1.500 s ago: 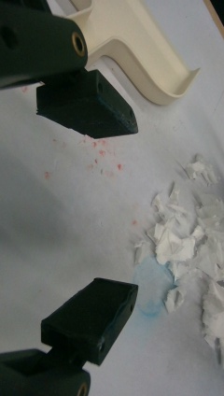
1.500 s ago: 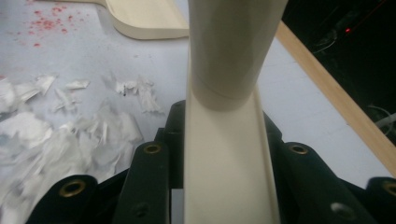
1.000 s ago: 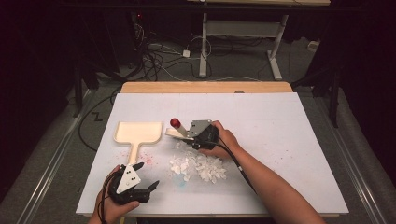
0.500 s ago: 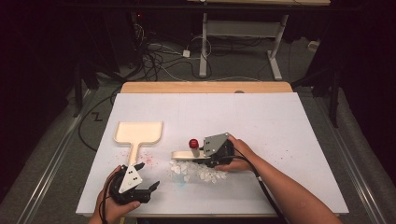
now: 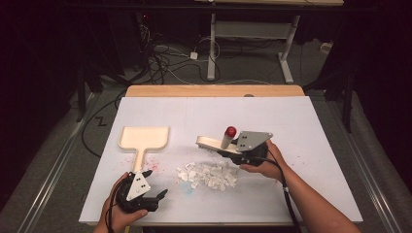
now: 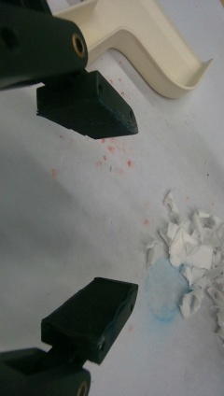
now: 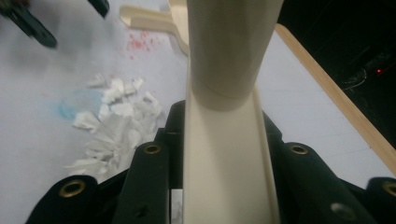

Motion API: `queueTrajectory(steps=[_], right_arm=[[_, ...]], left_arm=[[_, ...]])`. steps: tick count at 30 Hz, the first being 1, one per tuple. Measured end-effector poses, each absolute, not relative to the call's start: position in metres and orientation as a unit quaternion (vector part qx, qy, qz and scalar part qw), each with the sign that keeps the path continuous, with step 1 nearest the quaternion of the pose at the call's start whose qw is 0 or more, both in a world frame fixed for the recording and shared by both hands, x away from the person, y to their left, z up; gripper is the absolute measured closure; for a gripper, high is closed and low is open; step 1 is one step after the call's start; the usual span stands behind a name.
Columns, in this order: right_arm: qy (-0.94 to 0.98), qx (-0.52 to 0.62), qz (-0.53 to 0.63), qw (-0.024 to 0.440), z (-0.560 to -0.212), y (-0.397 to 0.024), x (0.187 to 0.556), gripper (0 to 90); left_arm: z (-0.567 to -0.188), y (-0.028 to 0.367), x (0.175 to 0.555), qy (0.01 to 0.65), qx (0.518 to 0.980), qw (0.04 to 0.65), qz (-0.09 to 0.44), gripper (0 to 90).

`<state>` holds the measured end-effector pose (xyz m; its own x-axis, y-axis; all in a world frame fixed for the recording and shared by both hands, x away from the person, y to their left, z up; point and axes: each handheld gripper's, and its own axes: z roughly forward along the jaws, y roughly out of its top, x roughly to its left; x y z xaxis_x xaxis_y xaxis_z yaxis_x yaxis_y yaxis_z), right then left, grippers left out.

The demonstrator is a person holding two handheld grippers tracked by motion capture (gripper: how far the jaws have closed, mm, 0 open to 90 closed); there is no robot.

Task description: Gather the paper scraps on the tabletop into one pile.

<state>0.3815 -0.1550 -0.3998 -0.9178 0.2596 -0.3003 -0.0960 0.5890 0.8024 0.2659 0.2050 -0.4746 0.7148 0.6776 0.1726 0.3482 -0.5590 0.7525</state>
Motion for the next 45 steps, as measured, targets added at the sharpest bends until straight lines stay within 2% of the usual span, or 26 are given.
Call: queueTrajectory(steps=[4,17,22,28,39,45], right_arm=[[0.863,0.11,0.436,0.231,-0.391,-0.177,0.372,68.4],[0.853,0.24,0.387,0.253,-0.407,-0.233,0.347,68.4],[0.855,0.267,0.362,0.258,-0.419,-0.236,0.343,68.4],[0.853,0.301,0.337,0.26,-0.433,-0.201,0.341,68.5],[0.863,0.272,0.346,0.249,-0.443,-0.117,0.328,68.4],[0.84,0.281,0.389,0.251,-0.438,-0.117,0.328,68.5]], left_arm=[[-0.473,0.206,0.265,0.302,0.85,0.365,0.23,20.3],[-0.475,0.202,0.265,0.294,0.857,0.357,0.228,20.4],[-0.473,0.202,0.265,0.295,0.854,0.36,0.231,20.4],[-0.473,0.201,0.265,0.291,0.856,0.359,0.231,20.4],[-0.471,0.205,0.263,0.292,0.849,0.376,0.23,20.6],[-0.471,0.205,0.263,0.29,0.85,0.376,0.229,20.7]])
